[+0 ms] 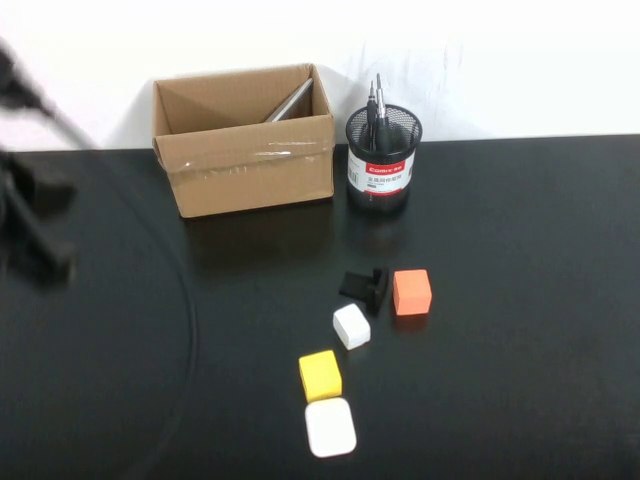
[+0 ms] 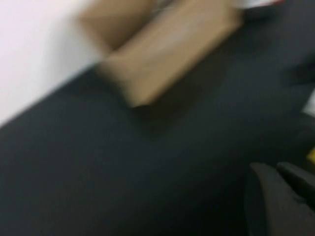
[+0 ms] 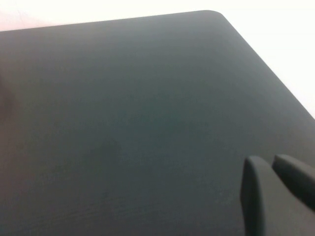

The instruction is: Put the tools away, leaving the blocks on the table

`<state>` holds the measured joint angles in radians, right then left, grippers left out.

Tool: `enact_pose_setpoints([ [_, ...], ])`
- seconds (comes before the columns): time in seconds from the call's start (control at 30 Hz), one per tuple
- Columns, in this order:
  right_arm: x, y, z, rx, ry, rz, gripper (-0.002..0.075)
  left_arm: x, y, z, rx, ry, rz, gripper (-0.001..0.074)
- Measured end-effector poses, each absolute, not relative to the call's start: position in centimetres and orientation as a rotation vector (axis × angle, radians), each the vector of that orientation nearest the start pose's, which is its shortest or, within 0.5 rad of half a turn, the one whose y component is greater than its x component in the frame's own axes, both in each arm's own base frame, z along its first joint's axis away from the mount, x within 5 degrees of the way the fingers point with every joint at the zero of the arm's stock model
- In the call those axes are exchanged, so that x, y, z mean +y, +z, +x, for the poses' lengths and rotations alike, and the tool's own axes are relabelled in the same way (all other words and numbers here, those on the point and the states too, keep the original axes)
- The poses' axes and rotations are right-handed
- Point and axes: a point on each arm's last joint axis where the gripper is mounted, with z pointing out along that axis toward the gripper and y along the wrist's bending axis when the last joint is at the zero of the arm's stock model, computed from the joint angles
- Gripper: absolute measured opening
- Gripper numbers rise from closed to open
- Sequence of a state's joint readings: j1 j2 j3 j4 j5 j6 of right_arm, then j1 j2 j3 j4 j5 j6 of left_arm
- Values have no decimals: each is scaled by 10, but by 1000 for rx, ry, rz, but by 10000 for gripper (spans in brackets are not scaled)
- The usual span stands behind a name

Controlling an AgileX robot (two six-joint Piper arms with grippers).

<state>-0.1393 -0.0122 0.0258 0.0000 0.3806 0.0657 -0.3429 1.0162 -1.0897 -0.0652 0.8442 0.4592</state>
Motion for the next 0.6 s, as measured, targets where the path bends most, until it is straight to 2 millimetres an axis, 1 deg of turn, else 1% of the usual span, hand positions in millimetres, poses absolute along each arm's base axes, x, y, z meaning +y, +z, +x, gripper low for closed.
enact_pose_setpoints([
  [0.13,-7,171,52,1868,-51,192,-8,-67,386,132,1968,-203,868,0],
  [0.23,-7,171,52,1868,-51,192,-8,-60,382,100,1899,-261,838,0],
  [0.33,-7,171,52,1868,-51,192,-8,-55,375,75,1867,-347,779,0],
  [0.47,-7,171,52,1868,-51,192,-8,-54,353,59,1881,-457,734,0],
  [0.53,-7,171,52,1868,-51,192,-8,-55,342,56,1912,-494,724,0],
  [0.6,-7,171,52,1868,-51,192,-8,-54,335,55,1941,-491,737,0],
])
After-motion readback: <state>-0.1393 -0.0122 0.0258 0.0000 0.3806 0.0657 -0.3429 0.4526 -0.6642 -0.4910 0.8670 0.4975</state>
